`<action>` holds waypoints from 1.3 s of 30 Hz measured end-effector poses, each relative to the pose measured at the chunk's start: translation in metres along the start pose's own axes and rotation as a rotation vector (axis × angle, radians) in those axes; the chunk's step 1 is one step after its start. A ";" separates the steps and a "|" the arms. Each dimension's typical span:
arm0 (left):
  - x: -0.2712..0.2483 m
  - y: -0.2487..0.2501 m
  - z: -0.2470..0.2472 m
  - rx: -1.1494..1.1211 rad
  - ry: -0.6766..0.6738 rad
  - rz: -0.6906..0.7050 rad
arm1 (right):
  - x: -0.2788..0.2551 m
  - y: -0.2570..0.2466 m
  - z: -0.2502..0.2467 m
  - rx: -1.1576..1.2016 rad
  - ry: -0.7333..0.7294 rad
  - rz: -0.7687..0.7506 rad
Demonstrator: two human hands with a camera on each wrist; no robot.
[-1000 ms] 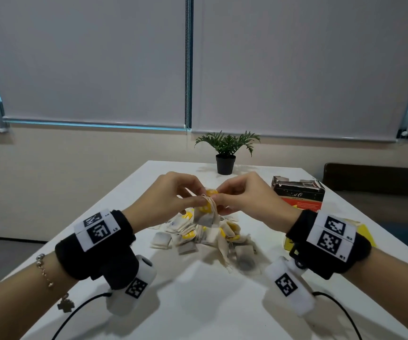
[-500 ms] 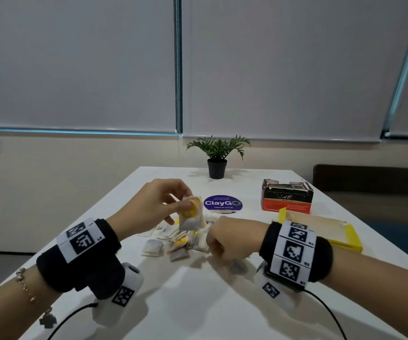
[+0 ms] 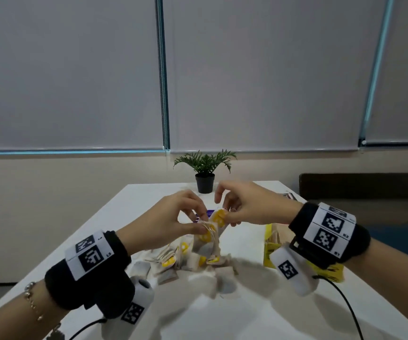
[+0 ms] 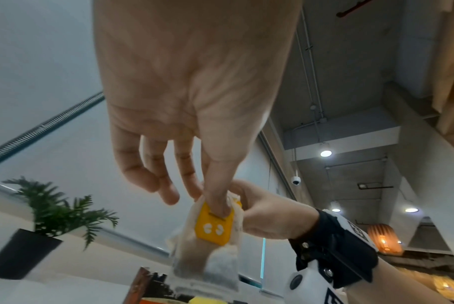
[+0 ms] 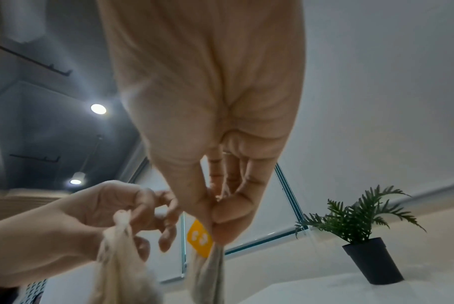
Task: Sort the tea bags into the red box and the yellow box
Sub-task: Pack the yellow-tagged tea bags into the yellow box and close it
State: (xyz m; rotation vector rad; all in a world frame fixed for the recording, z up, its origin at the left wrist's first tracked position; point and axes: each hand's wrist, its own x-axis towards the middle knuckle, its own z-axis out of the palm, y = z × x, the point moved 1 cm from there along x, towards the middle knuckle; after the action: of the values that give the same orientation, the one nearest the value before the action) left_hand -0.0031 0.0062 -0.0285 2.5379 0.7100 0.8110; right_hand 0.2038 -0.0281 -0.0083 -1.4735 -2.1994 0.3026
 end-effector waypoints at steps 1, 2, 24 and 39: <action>0.007 0.004 0.003 0.000 0.013 0.025 | -0.002 0.003 -0.003 0.021 0.042 0.010; 0.013 0.008 0.007 -0.003 0.023 0.046 | -0.006 0.006 -0.006 0.051 0.075 0.023; 0.158 0.079 0.143 -0.395 -0.142 -0.140 | -0.118 0.135 -0.056 0.373 0.217 0.352; 0.183 0.052 0.170 0.194 -0.258 -0.236 | -0.111 0.163 -0.040 0.003 0.128 0.433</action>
State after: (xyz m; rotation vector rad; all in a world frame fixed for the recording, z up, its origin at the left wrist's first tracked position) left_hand 0.2496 0.0349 -0.0546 2.5946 1.0160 0.3438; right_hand 0.3904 -0.0676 -0.0725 -1.9042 -1.7658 0.3401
